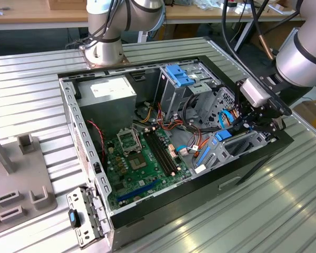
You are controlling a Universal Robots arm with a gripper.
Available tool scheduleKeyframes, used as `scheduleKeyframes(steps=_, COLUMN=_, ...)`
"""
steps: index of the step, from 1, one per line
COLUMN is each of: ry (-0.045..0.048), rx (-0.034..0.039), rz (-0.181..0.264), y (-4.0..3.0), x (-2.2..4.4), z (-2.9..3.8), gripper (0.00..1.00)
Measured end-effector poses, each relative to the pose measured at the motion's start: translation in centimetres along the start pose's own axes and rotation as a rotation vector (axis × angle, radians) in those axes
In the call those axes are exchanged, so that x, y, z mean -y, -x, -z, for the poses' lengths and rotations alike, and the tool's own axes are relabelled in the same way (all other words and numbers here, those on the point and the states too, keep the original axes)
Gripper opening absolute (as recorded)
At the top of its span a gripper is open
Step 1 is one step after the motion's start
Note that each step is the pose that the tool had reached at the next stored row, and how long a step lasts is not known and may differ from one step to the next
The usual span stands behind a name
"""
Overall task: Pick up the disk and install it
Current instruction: 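Insert the second disk wire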
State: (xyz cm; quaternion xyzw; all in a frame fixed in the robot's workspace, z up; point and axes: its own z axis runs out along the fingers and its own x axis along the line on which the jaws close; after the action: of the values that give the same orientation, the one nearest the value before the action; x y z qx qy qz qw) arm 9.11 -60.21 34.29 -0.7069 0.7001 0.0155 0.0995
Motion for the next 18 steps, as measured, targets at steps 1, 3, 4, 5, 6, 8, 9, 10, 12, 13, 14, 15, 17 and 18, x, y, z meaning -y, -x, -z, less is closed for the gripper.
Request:
scheduleKeyframes(steps=1, ry=0.0001, rx=-0.0002, rz=0.000, y=-0.01, x=-0.01, z=-0.04, gripper=0.16)
scheduleKeyframes(steps=3, ry=0.0001, rx=-0.0002, rz=0.000, y=-0.01, x=-0.01, z=-0.05, gripper=0.16)
scheduleKeyframes(steps=4, ry=0.0000, rx=-0.0001, rz=0.000, y=-0.02, x=-0.01, z=-0.07, gripper=0.16)
scheduleKeyframes(steps=5, ry=-0.0001, rx=0.0003, rz=0.000, y=-0.08, x=-0.03, z=-0.23, gripper=0.16)
scheduleKeyframes(steps=6, ry=0.0000, rx=-0.0003, rz=0.000, y=-0.10, x=-0.04, z=-0.26, gripper=0.16)
scheduleKeyframes(steps=8, ry=0.0001, rx=-0.0006, rz=0.000, y=-0.11, x=-0.04, z=-0.28, gripper=0.16)
scheduleKeyframes(steps=9, ry=0.0000, rx=-0.0002, rz=0.000, y=-0.11, x=-0.04, z=-0.30, gripper=0.16)
scheduleKeyframes(steps=10, ry=0.0000, rx=-0.0002, rz=0.000, y=-0.11, x=-0.04, z=-0.30, gripper=0.16)
scheduleKeyframes(steps=12, ry=0.0000, rx=-0.0002, rz=0.000, y=-0.11, x=-0.04, z=-0.30, gripper=0.16)
scheduleKeyframes(steps=13, ry=0.0000, rx=-0.0003, rz=0.000, y=-0.12, x=-0.05, z=-0.35, gripper=0.16)
scheduleKeyframes(steps=14, ry=0.0001, rx=-0.0004, rz=0.000, y=-0.12, x=-0.05, z=-0.35, gripper=0.16)
scheduleKeyframes(steps=15, ry=0.0000, rx=-0.0004, rz=0.000, y=-0.12, x=-0.05, z=-0.36, gripper=0.16)
scheduleKeyframes(steps=17, ry=0.0000, rx=-0.0004, rz=0.000, y=-0.12, x=-0.05, z=-0.36, gripper=0.16)
scheduleKeyframes(steps=18, ry=0.0000, rx=-0.0003, rz=0.000, y=-0.12, x=-0.05, z=-0.37, gripper=0.16)
